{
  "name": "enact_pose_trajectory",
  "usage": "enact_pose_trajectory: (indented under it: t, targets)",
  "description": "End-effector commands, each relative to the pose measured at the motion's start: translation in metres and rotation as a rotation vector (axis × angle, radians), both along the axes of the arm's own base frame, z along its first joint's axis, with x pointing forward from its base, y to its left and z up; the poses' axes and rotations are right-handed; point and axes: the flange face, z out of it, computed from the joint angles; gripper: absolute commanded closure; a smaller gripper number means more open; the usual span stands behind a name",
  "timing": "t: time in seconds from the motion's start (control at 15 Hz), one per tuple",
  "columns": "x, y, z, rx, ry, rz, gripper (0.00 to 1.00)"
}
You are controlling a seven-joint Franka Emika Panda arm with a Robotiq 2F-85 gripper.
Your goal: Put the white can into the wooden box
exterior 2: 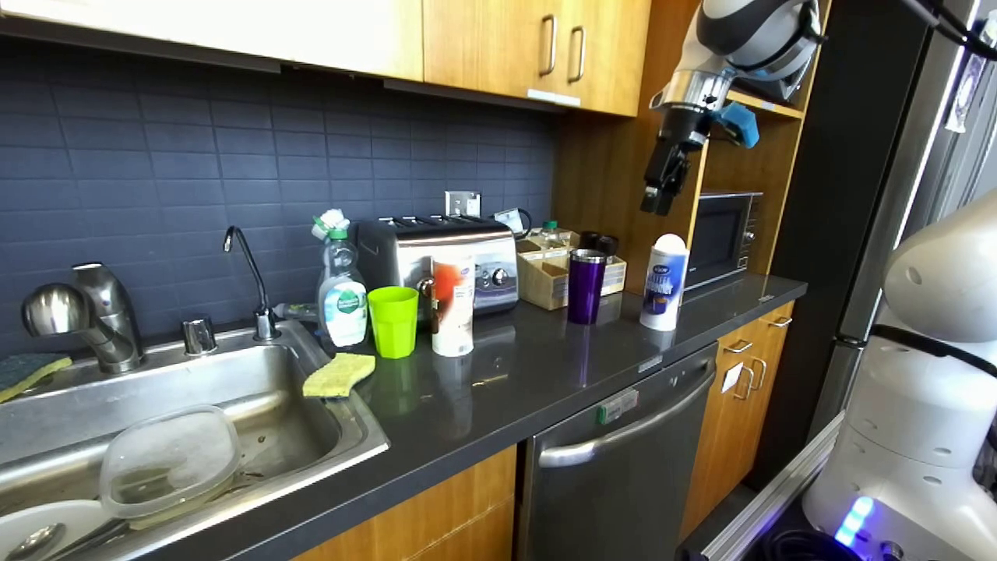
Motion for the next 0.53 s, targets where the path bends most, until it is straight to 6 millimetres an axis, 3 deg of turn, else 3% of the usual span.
enact_pose_trajectory:
  t: [0.0, 0.47]
  targets:
    - [0.012, 0.029, -0.015, -0.009, -0.019, 0.039, 0.0]
    - [0.034, 0.073, -0.039, -0.044, -0.032, 0.139, 0.0]
